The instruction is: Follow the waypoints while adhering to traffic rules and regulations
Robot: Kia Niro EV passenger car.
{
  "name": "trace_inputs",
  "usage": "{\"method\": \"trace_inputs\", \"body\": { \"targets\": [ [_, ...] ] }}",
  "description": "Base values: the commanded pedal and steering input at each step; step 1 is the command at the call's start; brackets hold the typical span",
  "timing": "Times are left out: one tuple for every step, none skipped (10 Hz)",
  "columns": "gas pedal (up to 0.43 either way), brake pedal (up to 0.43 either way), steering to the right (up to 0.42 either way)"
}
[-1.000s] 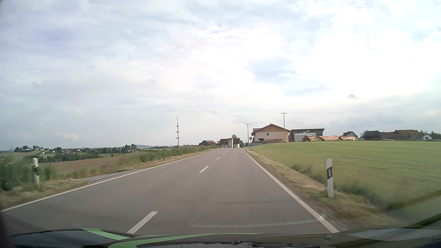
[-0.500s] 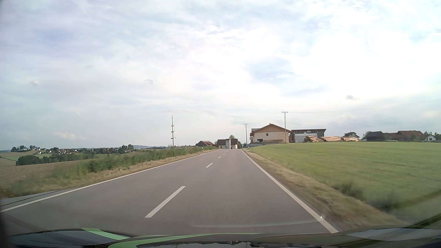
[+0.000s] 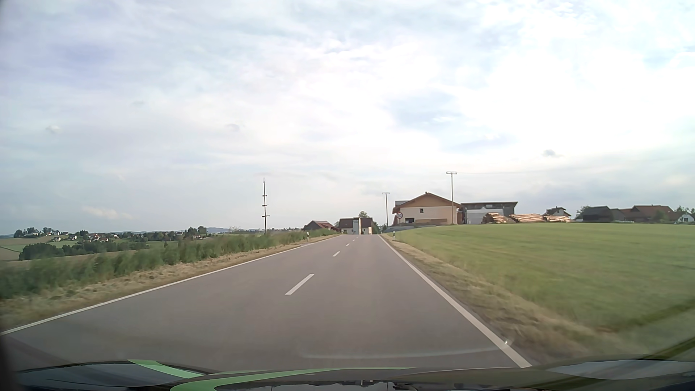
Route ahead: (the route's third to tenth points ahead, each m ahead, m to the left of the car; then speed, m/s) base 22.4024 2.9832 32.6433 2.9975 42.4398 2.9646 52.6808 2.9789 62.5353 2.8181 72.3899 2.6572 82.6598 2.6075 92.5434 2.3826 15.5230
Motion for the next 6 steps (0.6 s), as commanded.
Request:
{"method": "trace_inputs", "body": {
  "targets": [
    [0.0, 0.183, 0.0],
    [0.0, 0.183, 0.0],
    [0.0, 0.183, 0.0],
    [0.0, 0.183, 0.0],
    [0.0, 0.189, 0.0],
    [0.0, 0.195, 0.0]
  ]
}}
